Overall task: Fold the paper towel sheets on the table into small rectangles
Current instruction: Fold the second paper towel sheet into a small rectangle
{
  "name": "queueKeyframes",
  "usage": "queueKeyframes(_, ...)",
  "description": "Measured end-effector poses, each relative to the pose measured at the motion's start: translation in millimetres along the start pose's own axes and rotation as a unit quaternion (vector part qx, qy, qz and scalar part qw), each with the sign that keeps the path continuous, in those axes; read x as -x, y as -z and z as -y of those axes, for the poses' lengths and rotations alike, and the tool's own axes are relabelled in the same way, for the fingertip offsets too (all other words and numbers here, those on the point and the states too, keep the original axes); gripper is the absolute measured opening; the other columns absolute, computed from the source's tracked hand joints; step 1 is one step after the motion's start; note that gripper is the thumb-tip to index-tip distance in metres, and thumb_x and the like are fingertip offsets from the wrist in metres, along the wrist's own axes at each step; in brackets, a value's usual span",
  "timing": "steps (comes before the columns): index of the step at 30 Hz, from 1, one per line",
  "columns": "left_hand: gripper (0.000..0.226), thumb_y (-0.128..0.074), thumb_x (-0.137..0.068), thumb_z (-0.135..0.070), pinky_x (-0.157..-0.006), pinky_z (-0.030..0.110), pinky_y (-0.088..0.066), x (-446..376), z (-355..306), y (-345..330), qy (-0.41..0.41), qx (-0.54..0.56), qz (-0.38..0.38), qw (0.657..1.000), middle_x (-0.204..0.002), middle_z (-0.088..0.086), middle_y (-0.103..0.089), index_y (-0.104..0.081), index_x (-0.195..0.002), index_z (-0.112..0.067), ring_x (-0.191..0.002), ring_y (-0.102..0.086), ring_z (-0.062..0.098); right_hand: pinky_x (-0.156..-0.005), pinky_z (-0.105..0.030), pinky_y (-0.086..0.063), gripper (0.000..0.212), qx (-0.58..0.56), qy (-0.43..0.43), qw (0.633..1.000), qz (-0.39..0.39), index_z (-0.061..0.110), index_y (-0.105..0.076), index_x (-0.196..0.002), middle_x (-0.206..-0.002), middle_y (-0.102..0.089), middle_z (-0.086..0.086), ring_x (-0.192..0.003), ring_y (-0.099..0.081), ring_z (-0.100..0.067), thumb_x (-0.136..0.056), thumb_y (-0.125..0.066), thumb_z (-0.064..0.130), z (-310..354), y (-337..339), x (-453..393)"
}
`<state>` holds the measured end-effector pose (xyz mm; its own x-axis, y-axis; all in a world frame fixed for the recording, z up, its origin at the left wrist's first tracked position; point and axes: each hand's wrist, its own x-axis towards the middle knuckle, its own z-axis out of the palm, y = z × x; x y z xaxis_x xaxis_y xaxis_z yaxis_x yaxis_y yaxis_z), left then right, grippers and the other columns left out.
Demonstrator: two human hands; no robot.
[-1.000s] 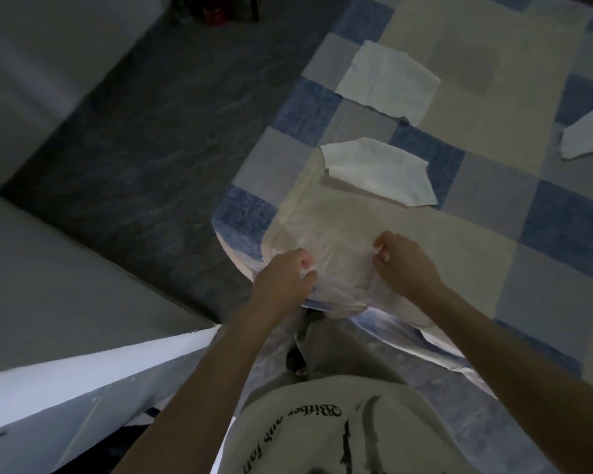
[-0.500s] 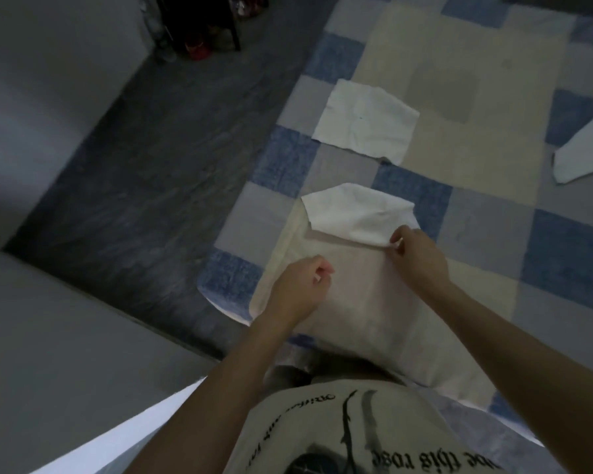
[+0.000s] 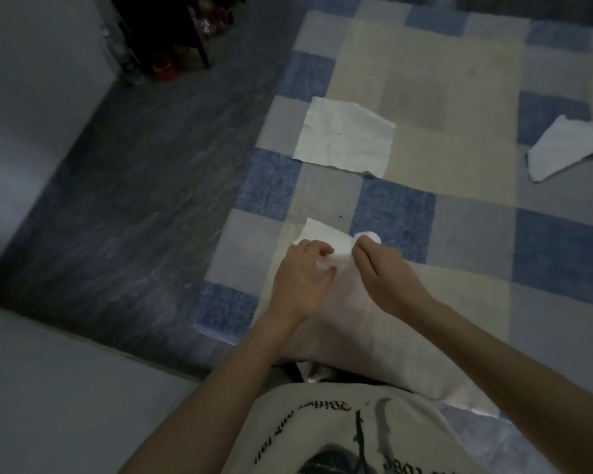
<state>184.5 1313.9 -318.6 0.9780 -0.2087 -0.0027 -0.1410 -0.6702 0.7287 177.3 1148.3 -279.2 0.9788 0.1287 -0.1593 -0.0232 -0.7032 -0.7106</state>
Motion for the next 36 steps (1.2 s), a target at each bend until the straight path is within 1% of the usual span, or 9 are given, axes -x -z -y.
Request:
queueKeyframes(6,0.006,-0.055,-0.095,-0.022,-0.077,0.022,-0.044,-17,-2,30,-0.002,0.066,-0.064,0.996,-0.091,-0.009,-0.062,-0.061,-0.095,-0.021,-0.087,-0.055,0.008,-0.056,-0.028,-0.033,0.034,-0.111,-0.067,0.989,-0.065,0.019,-0.041,-0.069,-0.062,-0.044,0.006,-0.054,-0.041,-0.003,-0.100,-0.041,0.034,16,4,-4)
queueKeyframes(10,0.009,-0.048,-0.099,-0.020,-0.067,0.012,-0.041,-27,-18,44,0.054,0.170,0.007,0.984,-0.084,-0.010,-0.061,-0.056,-0.095,-0.020,-0.077,-0.055,-0.001,-0.053,-0.012,-0.039,0.029,-0.186,-0.086,0.979,-0.014,0.024,-0.054,-0.070,-0.064,-0.055,0.012,-0.056,-0.050,0.003,-0.095,-0.052,0.039,26,21,-7)
queueKeyframes(14,0.020,-0.041,-0.102,-0.022,-0.065,0.014,-0.038,-29,-27,53,0.072,0.176,0.112,0.975,-0.078,-0.007,-0.056,-0.056,-0.090,-0.016,-0.070,-0.049,0.002,-0.061,-0.025,-0.046,0.020,-0.186,-0.074,0.962,0.184,0.018,-0.068,-0.091,-0.081,-0.068,-0.002,-0.071,-0.063,-0.011,-0.085,-0.070,0.036,11,47,-4)
queueKeyframes(17,0.020,-0.043,-0.099,-0.032,-0.066,0.020,-0.041,-19,-28,56,0.136,0.184,0.248,0.941,-0.084,-0.002,-0.057,-0.055,-0.095,-0.016,-0.074,-0.050,0.008,-0.060,-0.027,-0.041,0.011,-0.160,-0.037,0.962,0.217,0.012,-0.067,-0.084,-0.071,-0.063,-0.001,-0.064,-0.057,-0.010,-0.087,-0.064,0.023,-9,54,4)
queueKeyframes(20,0.043,-0.068,-0.077,-0.052,-0.066,0.025,-0.046,4,-18,50,0.069,0.023,0.346,0.936,-0.094,-0.009,-0.060,-0.044,-0.104,-0.029,-0.079,-0.058,0.008,-0.057,-0.025,-0.036,0.019,-0.161,-0.067,0.964,0.200,0.012,-0.061,-0.073,-0.062,-0.051,0.008,-0.057,-0.048,-0.005,-0.089,-0.059,0.021,-26,48,18)
queueKeyframes(22,0.043,-0.069,-0.079,-0.047,-0.064,0.032,-0.045,15,-9,38,0.009,-0.095,0.331,0.939,-0.094,-0.006,-0.061,-0.039,-0.104,-0.031,-0.081,-0.060,0.017,-0.055,-0.022,-0.035,0.025,-0.150,-0.093,0.960,0.217,0.015,-0.059,-0.068,-0.060,-0.050,0.008,-0.055,-0.047,-0.005,-0.093,-0.058,0.021,-33,45,26)
queueKeyframes(26,0.008,-0.059,-0.092,-0.029,-0.067,0.026,-0.042,18,4,35,0.014,0.068,0.324,0.944,-0.087,-0.005,-0.061,-0.054,-0.096,-0.024,-0.078,-0.058,0.011,-0.053,-0.019,-0.034,0.024,-0.145,-0.115,0.940,0.285,0.015,-0.061,-0.068,-0.061,-0.051,0.006,-0.055,-0.047,-0.006,-0.092,-0.059,0.018,-41,52,30)
queueKeyframes(30,0.010,-0.057,-0.096,-0.035,-0.072,0.018,-0.041,-8,10,47,-0.011,0.059,0.400,0.915,-0.087,-0.012,-0.061,-0.062,-0.096,-0.026,-0.080,-0.056,0.000,-0.061,-0.021,-0.040,0.022,-0.108,-0.142,0.946,0.270,0.019,-0.063,-0.069,-0.064,-0.058,0.011,-0.062,-0.055,-0.006,-0.090,-0.058,0.019,-49,62,17)
queueKeyframes(36,0.023,-0.048,-0.100,-0.031,-0.073,0.016,-0.051,-63,16,53,0.147,0.103,0.425,0.887,-0.100,-0.006,-0.066,-0.065,-0.111,-0.021,-0.086,-0.062,0.004,-0.077,-0.028,-0.048,0.010,-0.055,-0.172,0.938,0.297,0.021,-0.071,-0.089,-0.087,-0.070,0.004,-0.082,-0.065,-0.013,-0.089,-0.061,0.024,-56,68,-28)
